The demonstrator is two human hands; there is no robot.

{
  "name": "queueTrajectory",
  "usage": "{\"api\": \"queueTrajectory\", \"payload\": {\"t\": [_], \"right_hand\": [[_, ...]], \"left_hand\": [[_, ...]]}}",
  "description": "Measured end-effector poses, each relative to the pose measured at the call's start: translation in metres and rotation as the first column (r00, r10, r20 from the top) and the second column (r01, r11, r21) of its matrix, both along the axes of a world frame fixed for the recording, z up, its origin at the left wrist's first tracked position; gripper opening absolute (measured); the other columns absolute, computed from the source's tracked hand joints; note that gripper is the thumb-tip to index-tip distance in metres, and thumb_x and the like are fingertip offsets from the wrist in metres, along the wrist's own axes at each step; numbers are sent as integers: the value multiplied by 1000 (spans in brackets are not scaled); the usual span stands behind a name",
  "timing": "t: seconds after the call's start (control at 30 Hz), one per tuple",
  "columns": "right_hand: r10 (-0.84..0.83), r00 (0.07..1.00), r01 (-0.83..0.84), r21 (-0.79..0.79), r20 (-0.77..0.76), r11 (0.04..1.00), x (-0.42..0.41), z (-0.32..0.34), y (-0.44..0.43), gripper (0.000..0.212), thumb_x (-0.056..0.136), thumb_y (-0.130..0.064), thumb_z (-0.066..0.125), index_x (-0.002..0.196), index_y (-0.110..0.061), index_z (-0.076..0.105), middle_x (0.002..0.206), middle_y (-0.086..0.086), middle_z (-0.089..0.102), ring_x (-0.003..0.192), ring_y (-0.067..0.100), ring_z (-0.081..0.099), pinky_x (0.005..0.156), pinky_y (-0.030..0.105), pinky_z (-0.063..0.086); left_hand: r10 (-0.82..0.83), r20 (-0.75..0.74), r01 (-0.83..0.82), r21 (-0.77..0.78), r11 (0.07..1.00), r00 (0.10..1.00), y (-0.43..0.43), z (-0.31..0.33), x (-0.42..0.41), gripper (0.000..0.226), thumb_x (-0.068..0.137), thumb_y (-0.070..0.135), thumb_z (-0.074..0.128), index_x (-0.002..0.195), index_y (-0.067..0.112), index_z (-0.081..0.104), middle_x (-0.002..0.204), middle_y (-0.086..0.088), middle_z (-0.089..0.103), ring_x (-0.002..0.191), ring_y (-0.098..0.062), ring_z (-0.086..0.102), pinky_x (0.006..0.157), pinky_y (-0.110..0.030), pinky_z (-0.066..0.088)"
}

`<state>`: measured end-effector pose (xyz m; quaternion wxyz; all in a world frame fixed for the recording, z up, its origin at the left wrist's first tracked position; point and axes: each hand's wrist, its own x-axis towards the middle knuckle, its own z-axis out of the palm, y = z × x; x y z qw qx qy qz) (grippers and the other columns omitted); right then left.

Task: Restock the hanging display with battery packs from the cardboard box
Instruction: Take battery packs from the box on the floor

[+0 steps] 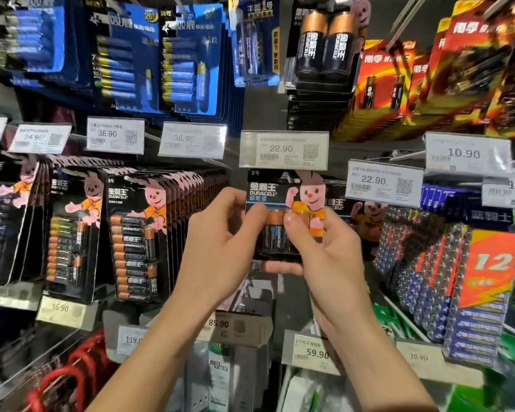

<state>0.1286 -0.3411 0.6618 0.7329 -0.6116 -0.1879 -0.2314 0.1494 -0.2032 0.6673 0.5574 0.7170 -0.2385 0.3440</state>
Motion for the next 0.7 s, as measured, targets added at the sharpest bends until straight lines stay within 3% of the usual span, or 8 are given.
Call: {"api": "queueTrajectory", "payload": {"t": [0.17,0.37,0.47,0.63,0.7], "right_hand": [[-6,999,6,0,-40,1000,10,2,-1,17,100,-20,62,115,-19,68,112,5,73,103,22,72,64,39,63],[3,998,-4,-20,-61,1000,11,-3,7,13,100,-18,61,111,-15,67,105,0,72,97,7,69,60,36,63],[-41,994,41,-2,-102,999,19,-6,8,15,100,-20,62,112,-14,68,108,3,72,98,4,69,63,35,63],[-47,988,44,-27,-146,999,18,-20,1,13,97,-18,65,109,-23,63,105,-5,68,99,12,72,74,31,63],[-55,984,48,-42,-171,998,12,-31,-5,22,95,-14,68,110,-27,58,103,-7,69,97,15,73,75,30,63]], "left_hand": [[-34,-27,32,-56,998,999,-1,0,16,15,98,26,63,89,15,67,85,-18,67,82,-36,60,76,-49,48],[-43,-34,39,-112,993,998,4,-11,24,19,96,31,64,87,15,67,84,-20,66,75,-37,58,70,-46,49],[13,-62,-18,-87,996,998,0,-14,32,17,97,28,65,86,15,66,80,-18,65,65,-16,53,62,-26,43],[154,-61,-159,-88,983,986,-5,-22,46,18,93,35,69,91,18,64,68,3,65,62,-4,57,61,-22,44],[207,-43,-210,-92,973,977,-3,-24,48,20,91,38,71,92,20,63,68,6,65,66,-5,61,60,-17,45]]}}
